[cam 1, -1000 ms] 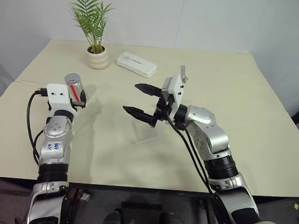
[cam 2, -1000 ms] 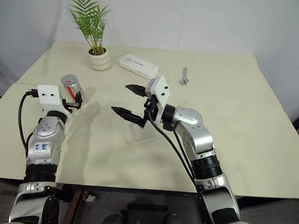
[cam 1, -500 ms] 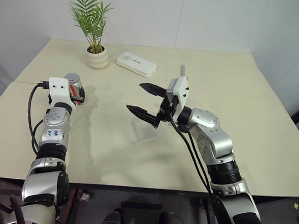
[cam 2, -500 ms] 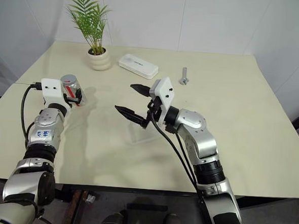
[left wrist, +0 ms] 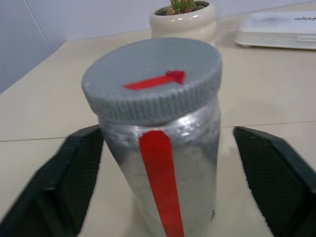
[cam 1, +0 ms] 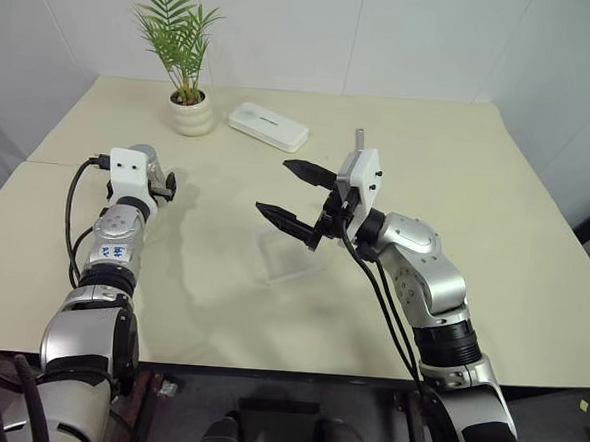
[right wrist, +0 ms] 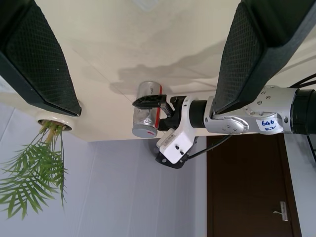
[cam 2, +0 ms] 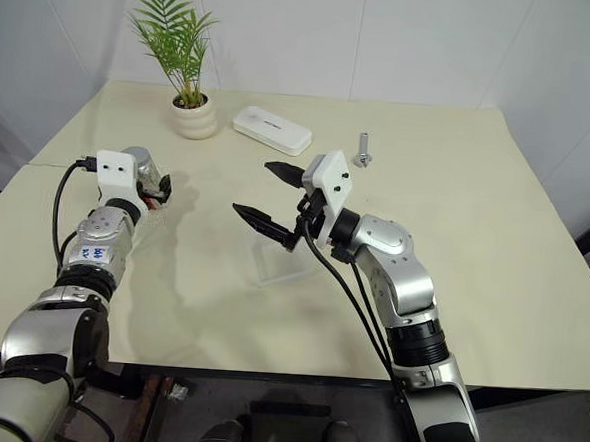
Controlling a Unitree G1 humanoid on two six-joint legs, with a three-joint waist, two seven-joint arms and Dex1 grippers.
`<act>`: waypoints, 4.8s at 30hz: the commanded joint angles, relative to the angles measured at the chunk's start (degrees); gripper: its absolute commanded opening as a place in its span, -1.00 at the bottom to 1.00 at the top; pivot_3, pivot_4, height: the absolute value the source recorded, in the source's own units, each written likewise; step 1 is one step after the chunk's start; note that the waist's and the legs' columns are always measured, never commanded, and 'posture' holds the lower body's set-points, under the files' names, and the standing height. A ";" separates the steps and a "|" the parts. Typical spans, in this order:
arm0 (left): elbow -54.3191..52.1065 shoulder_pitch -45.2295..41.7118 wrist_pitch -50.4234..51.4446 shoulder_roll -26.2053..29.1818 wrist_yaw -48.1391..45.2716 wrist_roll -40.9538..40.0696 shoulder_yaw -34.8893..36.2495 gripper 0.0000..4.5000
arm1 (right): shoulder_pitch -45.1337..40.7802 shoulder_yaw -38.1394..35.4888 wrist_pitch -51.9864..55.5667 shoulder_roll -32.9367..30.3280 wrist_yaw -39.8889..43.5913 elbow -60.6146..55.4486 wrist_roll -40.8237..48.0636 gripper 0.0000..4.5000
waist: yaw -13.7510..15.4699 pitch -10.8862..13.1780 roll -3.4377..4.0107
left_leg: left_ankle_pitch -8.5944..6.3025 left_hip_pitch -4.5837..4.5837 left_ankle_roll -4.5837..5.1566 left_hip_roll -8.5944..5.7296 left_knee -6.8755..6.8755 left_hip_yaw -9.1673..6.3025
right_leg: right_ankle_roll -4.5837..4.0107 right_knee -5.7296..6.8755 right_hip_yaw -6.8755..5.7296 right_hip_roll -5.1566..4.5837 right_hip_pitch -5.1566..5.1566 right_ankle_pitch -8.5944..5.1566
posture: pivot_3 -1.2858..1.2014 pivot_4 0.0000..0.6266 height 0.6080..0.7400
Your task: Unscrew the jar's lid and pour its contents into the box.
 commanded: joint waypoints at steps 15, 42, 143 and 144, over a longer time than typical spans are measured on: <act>-34.42 11.18 10.29 3.88 -24.18 -12.77 1.51 -0.17 | 4.62 -2.21 2.24 -3.21 -2.09 -6.62 1.60 1.00 | -0.25 0.00 0.00 | -0.01 -0.06 -0.04 0.05 -0.09 0.09 | -0.01 0.01 0.08 0.01 -0.12 -0.01 | 0.03 -0.52 1.00; -80.78 28.45 50.39 16.47 -49.61 -36.08 -2.84 -0.17 | -12.41 5.45 31.01 1.25 -9.36 -10.05 7.65 1.00 | -0.25 0.02 0.02 | -0.18 -0.06 -0.28 0.78 -0.11 0.27 | -0.69 0.35 0.40 0.70 -0.59 -0.27 | 0.03 -0.52 1.00; -80.33 29.26 41.58 9.32 -60.50 -39.91 -2.22 -0.17 | -24.45 1.22 12.81 -5.13 21.41 16.05 4.71 0.98 | -0.19 0.02 0.02 | -0.22 -0.07 -0.28 0.82 0.05 0.34 | -0.62 0.45 0.47 0.78 -0.61 -0.24 | 0.03 -0.52 1.00; -80.28 29.29 41.56 9.34 -60.51 -39.97 -2.11 -0.17 | -24.66 0.83 12.48 -5.95 22.12 17.25 4.72 0.98 | -0.18 0.02 0.02 | -0.22 -0.07 -0.28 0.81 0.05 0.34 | -0.62 0.44 0.47 0.78 -0.61 -0.24 | 0.03 -0.52 1.00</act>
